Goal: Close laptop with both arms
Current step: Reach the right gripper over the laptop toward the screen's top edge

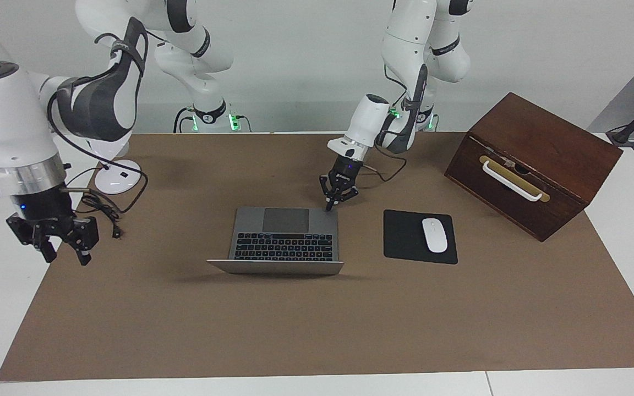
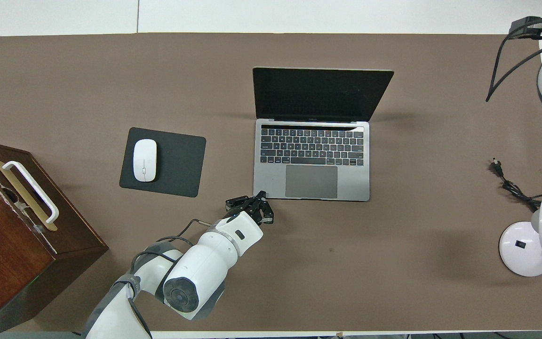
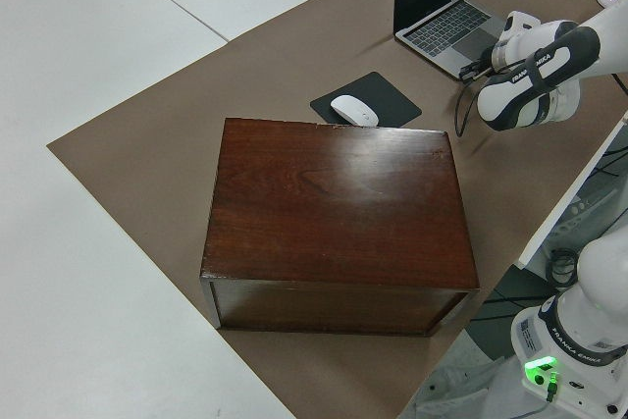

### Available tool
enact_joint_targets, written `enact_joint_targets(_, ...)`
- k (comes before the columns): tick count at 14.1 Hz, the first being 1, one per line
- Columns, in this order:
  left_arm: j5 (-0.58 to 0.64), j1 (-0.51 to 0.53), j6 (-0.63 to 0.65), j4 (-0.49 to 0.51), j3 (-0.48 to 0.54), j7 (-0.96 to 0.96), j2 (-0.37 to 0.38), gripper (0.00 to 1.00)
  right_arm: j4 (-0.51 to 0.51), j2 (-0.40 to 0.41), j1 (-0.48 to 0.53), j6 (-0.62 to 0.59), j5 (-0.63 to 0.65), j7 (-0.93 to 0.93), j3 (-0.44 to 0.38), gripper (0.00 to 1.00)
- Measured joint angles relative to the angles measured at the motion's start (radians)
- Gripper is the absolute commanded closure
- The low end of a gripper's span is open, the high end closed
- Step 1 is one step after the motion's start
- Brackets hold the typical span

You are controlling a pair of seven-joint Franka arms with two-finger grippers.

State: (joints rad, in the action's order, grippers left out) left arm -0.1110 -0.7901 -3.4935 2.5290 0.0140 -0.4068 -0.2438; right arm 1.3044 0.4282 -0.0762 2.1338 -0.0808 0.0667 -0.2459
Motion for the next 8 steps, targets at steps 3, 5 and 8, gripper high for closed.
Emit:
enact_joint_targets(3,0.0,0.0,0.0,-0.001,0.0,0.0,-0.001,1.0,-0.106,0.106,0.023,0.052,-0.001,0.0,0.051,0.31)
enact_joint_targets(5,0.0,0.0,-0.001,-0.001,0.0,0.0,-0.001,1.0,-0.135,0.154,0.031,0.098,-0.003,-0.002,0.07,0.35)
enact_joint_targets(8,0.0,0.0,-0.001,-0.001,0.0,0.001,-0.002,1.0,-0.149,0.194,0.03,0.143,-0.006,-0.029,0.083,0.87)
